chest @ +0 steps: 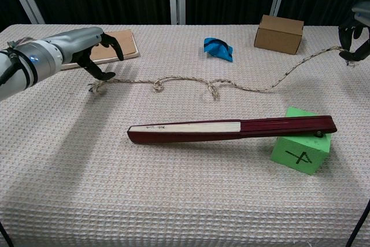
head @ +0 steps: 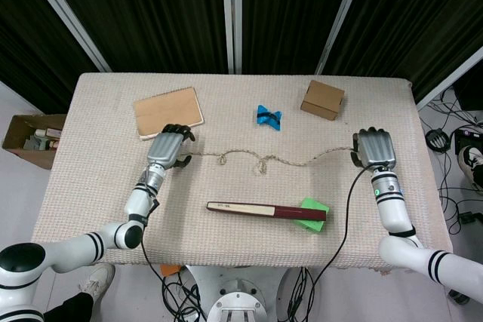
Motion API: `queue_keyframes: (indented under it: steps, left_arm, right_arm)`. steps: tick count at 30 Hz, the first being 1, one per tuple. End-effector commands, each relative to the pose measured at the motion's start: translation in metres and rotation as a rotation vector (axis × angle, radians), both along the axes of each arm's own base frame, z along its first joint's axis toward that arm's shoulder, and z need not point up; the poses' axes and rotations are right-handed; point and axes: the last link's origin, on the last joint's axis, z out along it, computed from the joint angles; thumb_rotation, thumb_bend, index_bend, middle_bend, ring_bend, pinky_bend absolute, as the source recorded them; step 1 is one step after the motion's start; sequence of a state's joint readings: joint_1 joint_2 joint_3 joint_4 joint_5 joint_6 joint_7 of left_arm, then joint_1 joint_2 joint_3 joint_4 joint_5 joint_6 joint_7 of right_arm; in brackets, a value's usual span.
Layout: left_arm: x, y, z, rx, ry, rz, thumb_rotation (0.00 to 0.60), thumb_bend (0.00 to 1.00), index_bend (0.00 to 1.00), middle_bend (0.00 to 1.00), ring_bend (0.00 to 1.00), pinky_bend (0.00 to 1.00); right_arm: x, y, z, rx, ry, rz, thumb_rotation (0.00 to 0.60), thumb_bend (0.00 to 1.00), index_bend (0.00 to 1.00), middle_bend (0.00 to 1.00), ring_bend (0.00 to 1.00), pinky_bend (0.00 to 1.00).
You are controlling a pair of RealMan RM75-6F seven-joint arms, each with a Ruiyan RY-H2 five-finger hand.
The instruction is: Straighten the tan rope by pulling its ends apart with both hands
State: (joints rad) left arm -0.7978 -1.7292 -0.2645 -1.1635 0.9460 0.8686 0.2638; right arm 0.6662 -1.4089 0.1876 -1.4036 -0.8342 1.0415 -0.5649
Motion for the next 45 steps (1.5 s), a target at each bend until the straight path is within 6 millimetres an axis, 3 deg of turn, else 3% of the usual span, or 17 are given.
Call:
queue_keyframes:
  steps: [1, 21, 45]
  left_arm:
    - [-0.001, 0.000, -0.002, -0.003, 0.008, -0.003, 0.600, 0.35, 0.37, 0.17, 0.11, 0.11]
    - [-0.014, 0.006, -0.035, 0.011, 0.074, 0.031, 0.600, 0.37, 0.45, 0.17, 0.11, 0.11]
    - [-0.016, 0.010, -0.035, 0.022, 0.082, 0.030, 0.600, 0.39, 0.55, 0.19, 0.11, 0.11]
  right_arm:
    - [0.000, 0.000, -0.001, 0.002, 0.000, -0.001, 0.600, 0.46, 0.63, 0.46, 0.30, 0.44]
    - [-0.002, -0.001, 0.003, -0.016, -0.008, -0.008, 0.600, 0.46, 0.63, 0.45, 0.30, 0.43]
    - [-0.005, -0.001, 0.004, -0.029, -0.004, -0.025, 0.600, 0.46, 0.63, 0.46, 0.30, 0.43]
